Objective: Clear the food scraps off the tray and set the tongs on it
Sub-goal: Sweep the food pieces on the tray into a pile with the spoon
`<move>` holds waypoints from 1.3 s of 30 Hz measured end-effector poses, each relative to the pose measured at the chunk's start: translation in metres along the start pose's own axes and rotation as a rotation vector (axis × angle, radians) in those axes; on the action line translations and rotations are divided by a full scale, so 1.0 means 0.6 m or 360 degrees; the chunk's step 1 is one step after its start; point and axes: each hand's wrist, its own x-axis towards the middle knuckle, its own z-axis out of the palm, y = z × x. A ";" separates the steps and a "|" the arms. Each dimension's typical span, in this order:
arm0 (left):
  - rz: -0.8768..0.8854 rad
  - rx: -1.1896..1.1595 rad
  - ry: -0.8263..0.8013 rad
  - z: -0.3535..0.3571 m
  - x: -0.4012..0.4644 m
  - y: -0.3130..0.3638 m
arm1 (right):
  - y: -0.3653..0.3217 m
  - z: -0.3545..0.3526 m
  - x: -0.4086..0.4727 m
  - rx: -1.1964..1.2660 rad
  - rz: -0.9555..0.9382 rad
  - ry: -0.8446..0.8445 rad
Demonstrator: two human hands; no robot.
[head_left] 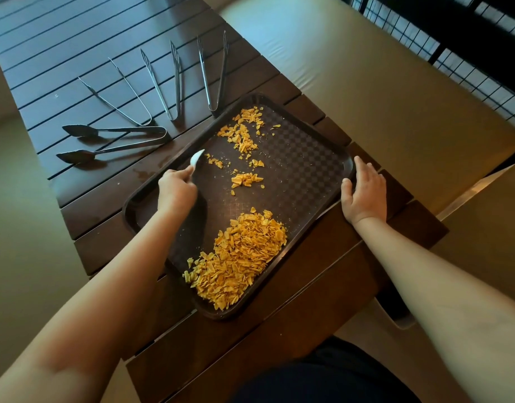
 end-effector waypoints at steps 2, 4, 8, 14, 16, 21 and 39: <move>0.0071 0.0008 -0.0106 0.010 -0.006 0.009 | 0.000 0.000 0.000 -0.0008 -0.0003 0.0006; 0.0157 0.0038 -0.0188 0.021 -0.020 0.013 | 0.000 0.000 0.001 -0.0006 -0.0006 0.0005; 0.0329 0.0090 -0.0317 0.040 -0.053 0.012 | 0.000 0.001 0.001 0.0009 -0.0011 0.0008; 0.0122 -0.0091 -0.0057 0.020 -0.040 0.008 | 0.000 0.002 0.000 -0.0008 -0.0008 0.0003; 0.0010 -0.0082 0.0021 0.011 -0.030 0.004 | 0.000 0.001 0.000 -0.0012 -0.0007 0.0003; 0.0055 -0.0034 -0.0141 0.019 -0.046 0.015 | 0.000 0.002 0.000 -0.0011 -0.0010 0.0003; 0.0069 -0.0017 -0.0093 0.019 -0.089 0.002 | -0.001 -0.003 -0.001 0.0012 -0.0023 0.0006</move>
